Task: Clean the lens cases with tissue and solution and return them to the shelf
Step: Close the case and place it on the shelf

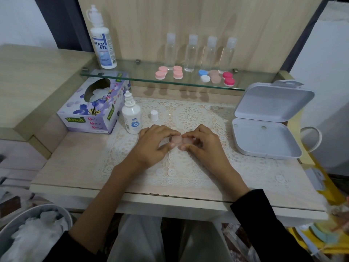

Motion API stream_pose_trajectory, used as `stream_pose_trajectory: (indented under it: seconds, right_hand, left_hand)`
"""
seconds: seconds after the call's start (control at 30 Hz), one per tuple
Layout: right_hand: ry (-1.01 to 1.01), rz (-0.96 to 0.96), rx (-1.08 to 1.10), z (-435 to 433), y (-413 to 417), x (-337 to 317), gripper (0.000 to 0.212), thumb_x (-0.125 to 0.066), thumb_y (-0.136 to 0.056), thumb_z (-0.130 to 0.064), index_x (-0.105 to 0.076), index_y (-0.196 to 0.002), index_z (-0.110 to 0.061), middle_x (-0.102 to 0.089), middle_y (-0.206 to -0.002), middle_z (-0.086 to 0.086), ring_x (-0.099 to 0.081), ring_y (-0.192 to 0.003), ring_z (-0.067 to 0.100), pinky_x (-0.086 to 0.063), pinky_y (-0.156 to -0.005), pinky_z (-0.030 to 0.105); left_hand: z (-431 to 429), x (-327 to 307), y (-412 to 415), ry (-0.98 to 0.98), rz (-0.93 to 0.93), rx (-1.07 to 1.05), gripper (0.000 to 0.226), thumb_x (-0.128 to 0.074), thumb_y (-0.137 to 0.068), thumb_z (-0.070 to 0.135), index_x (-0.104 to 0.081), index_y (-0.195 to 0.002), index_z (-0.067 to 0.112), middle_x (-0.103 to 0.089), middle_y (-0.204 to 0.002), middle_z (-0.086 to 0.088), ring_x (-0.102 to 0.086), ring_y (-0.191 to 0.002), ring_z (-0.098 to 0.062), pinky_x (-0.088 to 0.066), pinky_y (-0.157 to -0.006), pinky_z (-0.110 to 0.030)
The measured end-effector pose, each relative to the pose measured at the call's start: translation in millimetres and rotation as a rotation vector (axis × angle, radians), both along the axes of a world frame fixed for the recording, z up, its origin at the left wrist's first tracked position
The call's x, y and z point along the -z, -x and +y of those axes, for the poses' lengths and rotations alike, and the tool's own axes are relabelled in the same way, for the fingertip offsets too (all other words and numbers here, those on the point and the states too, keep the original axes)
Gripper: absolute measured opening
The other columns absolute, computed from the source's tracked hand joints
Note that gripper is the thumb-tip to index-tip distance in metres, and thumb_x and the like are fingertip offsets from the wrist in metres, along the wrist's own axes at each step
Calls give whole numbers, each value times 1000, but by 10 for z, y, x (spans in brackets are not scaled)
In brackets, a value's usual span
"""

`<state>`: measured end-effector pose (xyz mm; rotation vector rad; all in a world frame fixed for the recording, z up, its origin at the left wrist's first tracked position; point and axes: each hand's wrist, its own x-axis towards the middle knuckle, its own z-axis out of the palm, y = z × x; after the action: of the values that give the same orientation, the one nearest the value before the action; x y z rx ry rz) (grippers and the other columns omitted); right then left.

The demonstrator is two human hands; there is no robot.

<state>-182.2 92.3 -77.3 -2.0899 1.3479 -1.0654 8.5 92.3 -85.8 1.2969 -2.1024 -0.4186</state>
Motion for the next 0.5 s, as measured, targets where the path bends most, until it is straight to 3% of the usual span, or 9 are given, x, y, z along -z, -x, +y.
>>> stream_pose_trajectory:
  seconds: [0.1, 0.23, 0.27, 0.4, 0.5]
  right_hand:
    - [1, 3, -4, -2, -3, -4, 32, -81, -74, -24, -74, -103, -14, -47, -81, -14, -50, -81, 11, -38, -71, 21]
    - [5, 10, 4, -8, 0, 2, 33, -81, -73, -26, -73, -103, -15, -47, -81, -15, -50, -80, 11, -36, -69, 17]
    - [5, 13, 6, -9, 0, 4, 33, -81, -73, -26, -73, -103, -15, -47, -81, -15, -50, -80, 11, -35, -69, 16]
    - [11, 15, 3, -13, 1, 9, 33, -81, -74, -27, -73, -104, -16, -47, -81, -14, -49, -80, 11, -35, -69, 14]
    - [9, 12, -2, -11, -1, 6, 33, -81, -74, -26, -73, -103, -15, -46, -81, -15, -48, -79, 8, -35, -69, 13]
  left_hand:
    - [-32, -6, -7, -7, 58, -24, 42, -50, -79, 54, -64, -109, 28, -62, -105, 16, -52, -103, -7, -38, -95, -45]
    - [-60, -45, 29, -15, 139, -49, 29, -66, -82, 33, -64, -108, 21, -64, -106, 7, -51, -99, -4, -32, -89, -13]
    - [-72, -60, 42, -13, 146, -73, 27, -68, -84, 26, -64, -110, 19, -64, -108, 6, -51, -100, -6, -32, -88, -10]
    - [-169, -89, 120, -7, 136, -140, 27, -63, -89, 20, -63, -117, 17, -62, -112, 2, -54, -104, -13, -41, -92, -27]
    - [-262, -73, 171, 9, 85, -169, 29, -62, -90, 19, -62, -119, 16, -58, -111, -1, -49, -100, -11, -36, -86, -21]
